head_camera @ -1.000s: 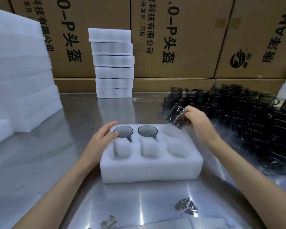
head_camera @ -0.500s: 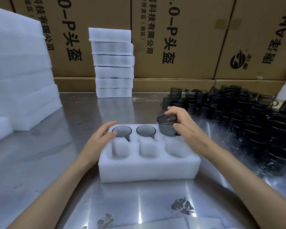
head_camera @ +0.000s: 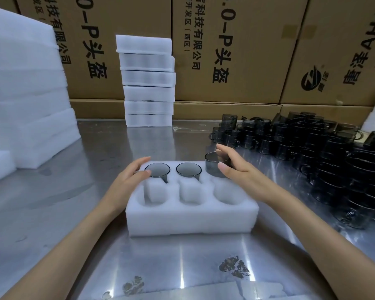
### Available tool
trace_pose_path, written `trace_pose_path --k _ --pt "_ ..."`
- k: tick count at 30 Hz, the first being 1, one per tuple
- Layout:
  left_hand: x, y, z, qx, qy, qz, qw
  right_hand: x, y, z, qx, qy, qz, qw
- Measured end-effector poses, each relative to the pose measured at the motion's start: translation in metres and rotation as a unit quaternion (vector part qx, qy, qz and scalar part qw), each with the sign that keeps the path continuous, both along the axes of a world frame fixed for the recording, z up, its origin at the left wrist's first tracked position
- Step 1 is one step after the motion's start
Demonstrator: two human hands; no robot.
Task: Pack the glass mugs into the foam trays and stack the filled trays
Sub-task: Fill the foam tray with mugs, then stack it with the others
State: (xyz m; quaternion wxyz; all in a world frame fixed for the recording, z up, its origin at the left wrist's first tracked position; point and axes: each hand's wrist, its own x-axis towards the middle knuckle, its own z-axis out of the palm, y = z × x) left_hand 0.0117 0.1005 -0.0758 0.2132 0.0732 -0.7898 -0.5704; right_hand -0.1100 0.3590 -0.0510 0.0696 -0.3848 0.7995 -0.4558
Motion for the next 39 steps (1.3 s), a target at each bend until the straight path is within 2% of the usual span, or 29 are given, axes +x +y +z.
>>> trace_pose_path --k 5,8,10,12,14,17,19,21,25,33,35,37,39 --pt "0.001 -0.002 0.002 -0.014 -0.013 -0.011 1.000 0.003 0.000 0.002 -0.005 -0.002 -0.018 1.000" --pt "0.002 -0.004 0.006 -0.039 -0.018 -0.005 0.999 0.006 0.004 0.008 -0.044 0.027 -0.041 0.998" --pt "0.005 -0.001 0.013 -0.070 0.008 -0.001 0.998 0.006 0.009 0.013 -0.080 0.037 -0.053 0.995" --pt "0.009 0.009 0.023 -0.138 0.033 -0.021 0.990 0.005 0.015 0.015 -0.092 0.043 -0.066 0.993" --pt "0.012 0.025 0.036 -0.244 0.029 -0.068 0.967 0.005 0.018 0.014 -0.083 0.072 -0.073 0.991" --pt "0.004 0.053 0.050 -0.410 0.009 -0.130 0.903 0.005 0.020 0.009 -0.045 0.129 -0.071 0.988" --pt "-0.005 0.070 0.055 -0.481 -0.010 -0.147 0.864 0.004 0.021 0.007 -0.018 0.155 -0.062 0.986" --pt "-0.011 0.081 0.054 -0.517 -0.034 -0.157 0.841 0.005 0.022 0.007 0.023 0.154 -0.062 0.986" --pt "-0.014 0.084 0.049 -0.510 -0.084 -0.180 0.837 0.005 0.027 0.003 0.123 0.127 -0.066 0.982" --pt "-0.012 0.085 0.048 -0.506 -0.098 -0.183 0.837 0.011 0.031 0.004 0.188 0.185 -0.065 0.962" --pt "-0.011 0.086 0.047 -0.497 -0.097 -0.180 0.843 0.014 0.029 -0.001 0.158 0.172 -0.065 0.970" --pt "-0.009 0.086 0.046 -0.479 -0.077 -0.165 0.859 0.018 0.026 -0.010 0.055 0.111 -0.070 0.990" --pt "-0.007 0.082 0.045 -0.463 -0.016 -0.107 0.880 0.015 0.025 -0.019 -0.018 0.074 -0.110 0.991"
